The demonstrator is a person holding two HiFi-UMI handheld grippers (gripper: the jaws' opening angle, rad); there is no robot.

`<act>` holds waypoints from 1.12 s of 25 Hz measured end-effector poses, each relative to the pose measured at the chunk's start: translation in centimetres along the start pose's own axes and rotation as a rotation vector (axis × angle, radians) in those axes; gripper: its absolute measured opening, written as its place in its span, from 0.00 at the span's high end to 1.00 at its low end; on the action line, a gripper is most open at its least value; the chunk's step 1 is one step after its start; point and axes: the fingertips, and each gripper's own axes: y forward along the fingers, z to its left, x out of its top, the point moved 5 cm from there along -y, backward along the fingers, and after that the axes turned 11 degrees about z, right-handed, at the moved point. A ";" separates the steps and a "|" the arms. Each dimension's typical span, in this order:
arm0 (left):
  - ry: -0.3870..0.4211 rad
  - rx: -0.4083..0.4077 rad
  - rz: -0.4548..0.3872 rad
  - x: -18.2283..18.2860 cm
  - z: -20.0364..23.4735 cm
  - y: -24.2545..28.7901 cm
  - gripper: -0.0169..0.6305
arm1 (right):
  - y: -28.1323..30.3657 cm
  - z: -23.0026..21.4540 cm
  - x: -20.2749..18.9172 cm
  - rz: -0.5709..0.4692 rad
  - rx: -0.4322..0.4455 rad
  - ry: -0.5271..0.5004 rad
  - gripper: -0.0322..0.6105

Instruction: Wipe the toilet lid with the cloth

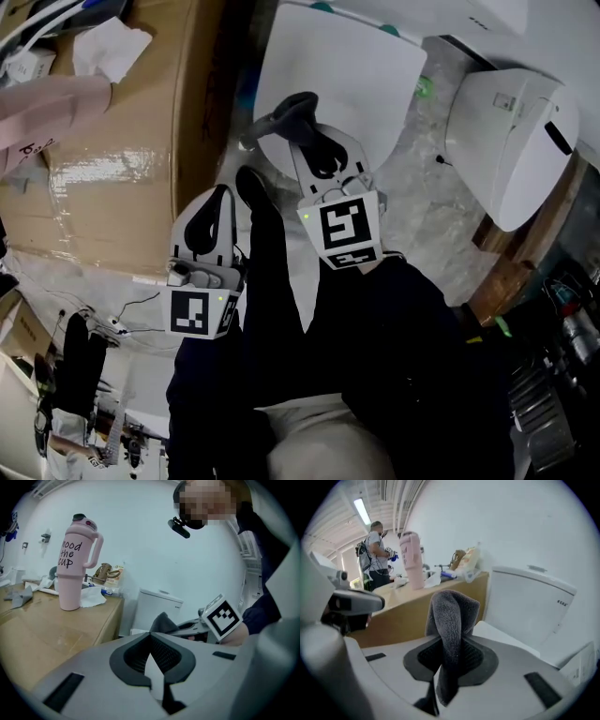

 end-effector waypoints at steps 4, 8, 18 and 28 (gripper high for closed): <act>0.016 -0.021 -0.020 0.9 -0.9 1.0 0.95 | -3.7 -0.2 0.6 -0.136 -0.009 0.109 0.84; 0.038 -0.032 -0.022 1.5 -1.2 1.4 0.95 | -5.5 0.5 0.4 -0.202 -0.025 0.123 0.84; 0.044 -0.038 -0.012 1.6 -2.0 2.3 0.95 | -6.3 -0.4 -1.0 -0.213 -0.054 0.184 0.84; 0.047 -0.040 0.004 1.3 -2.1 2.7 0.95 | -6.5 -0.8 -1.3 -0.223 -0.068 0.195 0.84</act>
